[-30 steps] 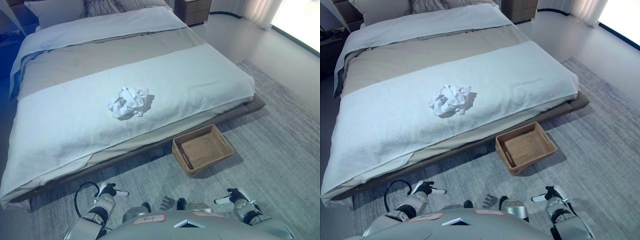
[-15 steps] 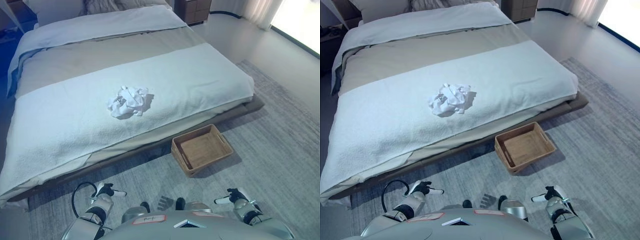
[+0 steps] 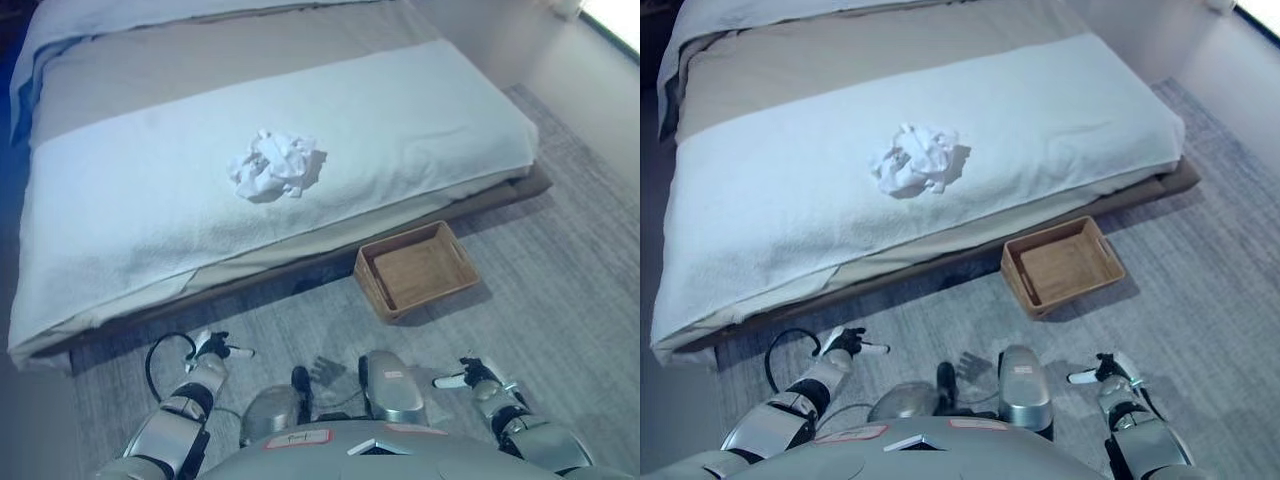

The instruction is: Put the clothes on the bed into the basket.

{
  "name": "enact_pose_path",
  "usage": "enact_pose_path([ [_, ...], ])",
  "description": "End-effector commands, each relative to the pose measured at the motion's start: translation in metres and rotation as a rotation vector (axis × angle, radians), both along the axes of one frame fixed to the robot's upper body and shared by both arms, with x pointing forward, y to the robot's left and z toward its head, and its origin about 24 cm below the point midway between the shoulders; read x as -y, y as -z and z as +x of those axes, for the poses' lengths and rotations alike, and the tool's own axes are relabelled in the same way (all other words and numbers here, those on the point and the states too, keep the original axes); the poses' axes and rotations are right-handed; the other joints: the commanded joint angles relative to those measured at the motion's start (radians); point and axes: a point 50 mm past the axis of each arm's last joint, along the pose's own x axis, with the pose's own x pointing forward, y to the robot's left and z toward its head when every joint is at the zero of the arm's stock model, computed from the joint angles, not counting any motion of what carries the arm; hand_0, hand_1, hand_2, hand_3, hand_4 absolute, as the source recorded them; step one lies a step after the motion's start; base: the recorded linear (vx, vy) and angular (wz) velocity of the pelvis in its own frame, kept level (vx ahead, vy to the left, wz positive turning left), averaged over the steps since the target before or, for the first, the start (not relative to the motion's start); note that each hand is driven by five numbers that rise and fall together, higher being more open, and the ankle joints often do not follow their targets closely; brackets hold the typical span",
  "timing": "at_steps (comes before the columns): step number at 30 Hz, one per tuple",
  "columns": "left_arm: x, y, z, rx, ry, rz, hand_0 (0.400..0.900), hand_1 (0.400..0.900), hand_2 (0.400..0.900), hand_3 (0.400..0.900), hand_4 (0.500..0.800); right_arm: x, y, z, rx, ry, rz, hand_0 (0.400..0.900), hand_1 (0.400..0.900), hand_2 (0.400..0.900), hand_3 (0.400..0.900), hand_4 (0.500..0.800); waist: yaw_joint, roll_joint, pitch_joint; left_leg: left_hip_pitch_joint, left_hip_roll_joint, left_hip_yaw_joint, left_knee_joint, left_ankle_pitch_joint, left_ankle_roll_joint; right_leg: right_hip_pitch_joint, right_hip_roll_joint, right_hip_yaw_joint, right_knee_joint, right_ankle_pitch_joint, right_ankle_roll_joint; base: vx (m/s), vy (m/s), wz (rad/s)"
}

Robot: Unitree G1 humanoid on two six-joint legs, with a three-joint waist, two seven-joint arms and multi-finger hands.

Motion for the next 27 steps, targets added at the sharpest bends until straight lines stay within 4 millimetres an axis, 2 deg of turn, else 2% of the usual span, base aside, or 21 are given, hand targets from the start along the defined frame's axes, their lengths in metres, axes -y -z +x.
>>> enact_pose_path([
  [1, -0.024, -0.016, 0.019, 0.071, 0.028, 0.085, 0.900, 0.900, 0.900, 0.900, 0.800, 0.020, -0.010, 0.007, 0.038, 0.033, -0.066, 0.900, 0.900, 0.900, 0.900, 0.800, -0.033, -0.003, -0.022, 0.269, -0.067, 0.002, -0.170, -0.037, -0.081, -0.018, 0.085, -0.064, -0.274, 0.080, 0.008, 0.45, 0.005, 0.28],
  [3, -0.025, -0.017, 0.020, 0.073, 0.031, 0.085, 0.900, 0.900, 0.900, 0.900, 0.800, 0.021, -0.010, 0.004, 0.036, 0.040, -0.060, 0.900, 0.900, 0.900, 0.900, 0.800, -0.052, -0.017, -0.033, 0.328, -0.080, -0.017, -0.170, -0.061, -0.101, -0.028, 0.127, -0.102, -0.504, 0.158, 0.038, 0.52, -0.015, 0.38],
  [4, -0.023, -0.018, 0.022, 0.079, 0.043, 0.083, 0.900, 0.900, 0.900, 0.900, 0.800, 0.023, -0.010, 0.002, 0.037, 0.050, -0.062, 0.900, 0.900, 0.900, 0.900, 0.800, -0.061, -0.021, -0.037, 0.344, -0.087, -0.033, -0.170, -0.062, -0.110, -0.036, 0.140, -0.103, -0.552, 0.171, 0.044, 0.52, -0.005, 0.55],
  [5, -0.022, -0.018, 0.024, 0.084, 0.057, 0.081, 0.900, 0.900, 0.900, 0.900, 0.800, 0.024, -0.010, -0.002, 0.032, 0.055, -0.064, 0.900, 0.900, 0.900, 0.900, 0.800, -0.074, -0.020, -0.040, 0.360, -0.085, -0.047, -0.170, -0.062, -0.116, -0.032, 0.153, -0.095, -0.569, 0.176, 0.039, 0.51, -0.008, 0.65],
  [8, -0.016, -0.018, 0.025, 0.086, 0.086, 0.074, 0.900, 0.900, 0.900, 0.900, 0.800, 0.029, -0.008, -0.018, 0.004, 0.083, -0.065, 0.900, 0.900, 0.900, 0.900, 0.800, -0.113, 0.004, -0.071, 0.406, -0.063, -0.088, -0.155, -0.032, -0.143, -0.005, 0.196, -0.022, -0.549, 0.181, 0.001, 0.57, -0.047, 0.64],
  [10, -0.011, -0.014, 0.022, 0.078, 0.089, 0.061, 0.900, 0.900, 0.900, 0.900, 0.800, 0.030, -0.008, -0.018, 0.001, 0.083, -0.067, 0.900, 0.900, 0.900, 0.900, 0.800, -0.123, 0.034, -0.089, 0.380, -0.056, -0.093, -0.035, 0.042, -0.177, 0.028, 0.218, -0.002, -0.532, 0.185, -0.018, 0.56, -0.063, 0.35],
  [12, -0.005, -0.014, 0.024, 0.082, 0.109, 0.054, 0.900, 0.900, 0.900, 0.900, 0.800, 0.032, -0.010, -0.013, 0.012, 0.079, -0.075, 0.900, 0.900, 0.900, 0.900, 0.800, -0.125, 0.049, -0.078, 0.261, -0.055, -0.049, 0.246, 0.175, -0.277, 0.104, 0.212, -0.014, -0.536, 0.157, -0.042, 0.47, -0.046, 0.44],
  [13, -0.002, -0.017, 0.030, 0.098, 0.124, 0.055, 0.900, 0.900, 0.900, 0.900, 0.800, 0.033, -0.013, -0.006, 0.037, 0.082, -0.081, 0.900, 0.900, 0.900, 0.900, 0.800, -0.121, 0.044, -0.067, 0.175, -0.055, -0.034, 0.419, 0.230, -0.310, 0.144, 0.202, -0.013, -0.543, 0.141, -0.060, 0.39, -0.074, 0.31],
  [15, 0.001, -0.020, 0.037, 0.119, 0.135, 0.061, 0.900, 0.900, 0.900, 0.900, 0.800, 0.033, -0.017, 0.009, 0.083, 0.076, -0.083, 0.900, 0.900, 0.900, 0.900, 0.800, -0.088, 0.022, -0.040, 0.050, -0.071, -0.013, 0.651, 0.255, -0.315, 0.229, 0.184, -0.005, -0.566, 0.105, -0.087, 0.39, -0.117, -0.01],
  [16, 0.001, -0.021, 0.039, 0.127, 0.137, 0.069, 0.900, 0.900, 0.900, 0.900, 0.800, 0.030, -0.017, 0.014, 0.097, 0.066, -0.081, 0.900, 0.900, 0.900, 0.900, 0.800, -0.071, 0.012, -0.030, 0.004, -0.065, 0.008, 0.718, 0.237, -0.296, 0.257, 0.179, -0.002, -0.568, 0.092, -0.099, 0.40, -0.153, -0.17],
  [17, 0.000, -0.021, 0.038, 0.129, 0.132, 0.073, 0.900, 0.900, 0.900, 0.900, 0.800, 0.028, -0.017, 0.016, 0.102, 0.059, -0.079, 0.900, 0.900, 0.900, 0.900, 0.800, -0.057, -0.003, -0.026, -0.041, -0.042, 0.036, 0.751, 0.214, -0.263, 0.281, 0.170, 0.001, -0.566, 0.081, -0.109, 0.41, -0.172, -0.22],
  [19, -0.005, -0.019, 0.032, 0.120, 0.105, 0.080, 0.900, 0.900, 0.900, 0.900, 0.800, 0.021, -0.016, 0.021, 0.110, 0.027, -0.074, 0.900, 0.900, 0.900, 0.900, 0.800, -0.016, -0.038, -0.014, -0.142, 0.031, 0.084, 0.696, 0.137, -0.190, 0.326, 0.157, 0.019, -0.542, 0.047, -0.123, 0.39, -0.143, -0.32],
  [21, -0.011, -0.015, 0.021, 0.089, 0.086, 0.091, 0.900, 0.900, 0.900, 0.900, 0.800, 0.016, -0.016, 0.027, 0.124, 0.003, -0.071, 0.900, 0.900, 0.900, 0.900, 0.800, 0.007, -0.065, -0.015, -0.201, 0.065, 0.100, 0.541, 0.099, -0.153, 0.357, 0.146, 0.031, -0.534, 0.012, -0.127, 0.32, -0.044, -0.18],
  [22, -0.012, -0.015, 0.021, 0.088, 0.086, 0.092, 0.900, 0.900, 0.900, 0.900, 0.800, 0.016, -0.016, 0.027, 0.124, 0.003, -0.071, 0.900, 0.900, 0.900, 0.900, 0.800, 0.007, -0.068, -0.017, -0.200, 0.061, 0.101, 0.535, 0.103, -0.152, 0.355, 0.143, 0.031, -0.534, 0.012, -0.126, 0.29, 0.019, -0.12],
  [23, -0.014, -0.012, 0.014, 0.069, 0.073, 0.095, 0.900, 0.900, 0.900, 0.900, 0.800, 0.013, -0.016, 0.030, 0.132, -0.009, -0.067, 0.900, 0.900, 0.900, 0.900, 0.800, 0.014, -0.075, -0.019, -0.212, 0.069, 0.099, 0.408, 0.115, -0.153, 0.377, 0.138, 0.042, -0.537, -0.001, -0.118, 0.51, 0.123, -0.17],
  [24, -0.017, -0.009, 0.007, 0.046, 0.050, 0.099, 0.900, 0.900, 0.900, 0.900, 0.800, 0.011, -0.016, 0.033, 0.140, -0.025, -0.064, 0.900, 0.900, 0.900, 0.900, 0.800, 0.020, -0.064, -0.026, -0.192, 0.096, 0.083, 0.044, 0.189, -0.179, 0.425, 0.133, 0.053, -0.556, -0.032, -0.098, 0.51, 0.122, -0.17],
  [25, -0.017, -0.009, 0.007, 0.046, 0.050, 0.099, 0.900, 0.900, 0.900, 0.900, 0.800, 0.011, -0.016, 0.033, 0.140, -0.025, -0.064, 0.900, 0.900, 0.900, 0.900, 0.800, 0.020, -0.066, -0.025, -0.182, 0.093, 0.084, 0.026, 0.200, -0.180, 0.427, 0.131, 0.053, -0.556, -0.032, -0.098, 0.73, 0.252, -0.18],
  [26, -0.018, -0.006, 0.001, 0.025, 0.043, 0.097, 0.900, 0.900, 0.900, 0.900, 0.800, 0.014, -0.017, 0.034, 0.144, -0.023, -0.070, 0.900, 0.900, 0.900, 0.900, 0.800, 0.013, -0.041, -0.034, -0.223, 0.120, 0.110, -0.170, 0.221, -0.214, 0.472, 0.127, 0.058, -0.559, -0.068, -0.081, 0.51, 0.204, -0.18],
  [27, -0.018, -0.005, -0.002, 0.013, 0.033, 0.098, 0.900, 0.900, 0.900, 0.900, 0.800, 0.014, -0.017, 0.032, 0.137, -0.025, -0.071, 0.900, 0.900, 0.900, 0.900, 0.800, 0.014, -0.034, -0.042, -0.229, 0.127, 0.119, -0.170, 0.226, -0.226, 0.487, 0.119, 0.063, -0.553, -0.079, -0.078, 0.71, 0.294, -0.39],
])
